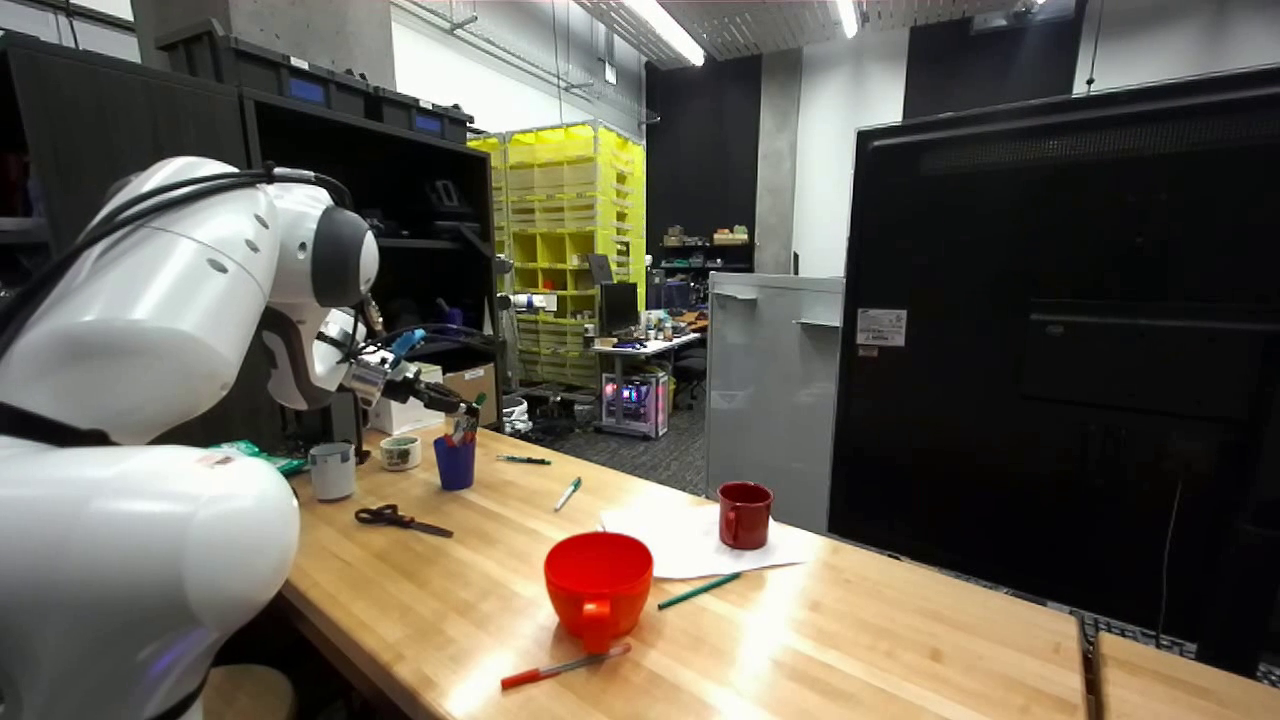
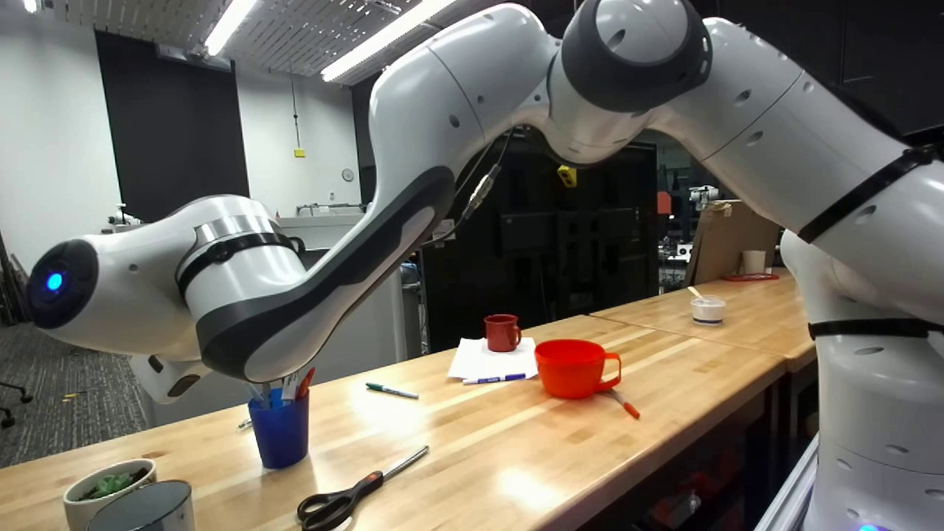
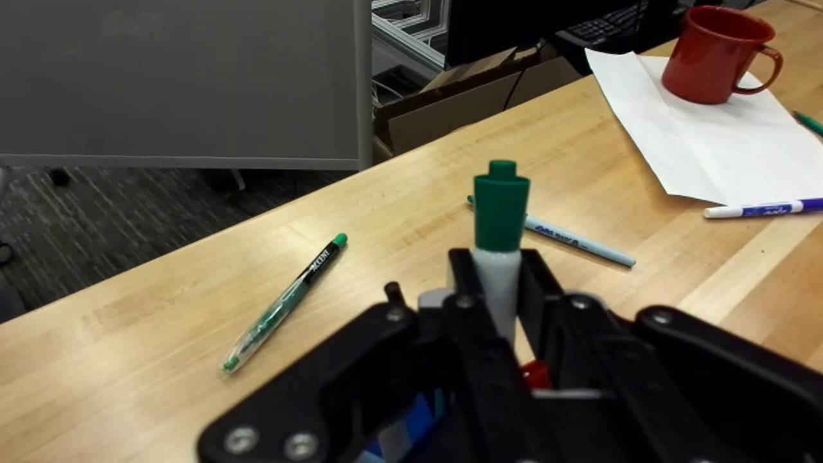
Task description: Move the marker to the blue cup
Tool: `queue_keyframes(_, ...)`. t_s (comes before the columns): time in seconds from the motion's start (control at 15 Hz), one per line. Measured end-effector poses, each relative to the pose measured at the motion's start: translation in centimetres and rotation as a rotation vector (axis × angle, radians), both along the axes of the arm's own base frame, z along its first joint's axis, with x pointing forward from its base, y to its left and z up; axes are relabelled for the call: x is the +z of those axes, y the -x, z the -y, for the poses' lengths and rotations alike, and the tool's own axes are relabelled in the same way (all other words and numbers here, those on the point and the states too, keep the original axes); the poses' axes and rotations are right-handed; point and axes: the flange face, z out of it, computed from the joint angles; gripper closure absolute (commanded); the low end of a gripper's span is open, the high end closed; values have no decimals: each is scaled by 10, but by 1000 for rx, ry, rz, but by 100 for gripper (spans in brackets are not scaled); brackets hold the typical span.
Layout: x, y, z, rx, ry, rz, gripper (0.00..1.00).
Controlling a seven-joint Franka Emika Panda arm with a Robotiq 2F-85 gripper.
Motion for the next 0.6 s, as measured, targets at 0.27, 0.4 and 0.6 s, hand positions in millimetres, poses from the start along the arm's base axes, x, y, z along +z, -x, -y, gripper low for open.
queue_keyframes(0.27,-5,-1,-1,-1,1,-4,51)
queue_keyframes(0.4,-6,-1,-1,-2,1,-4,38)
queue_keyframes(0.6,-6,-1,-1,-2,1,-5,18)
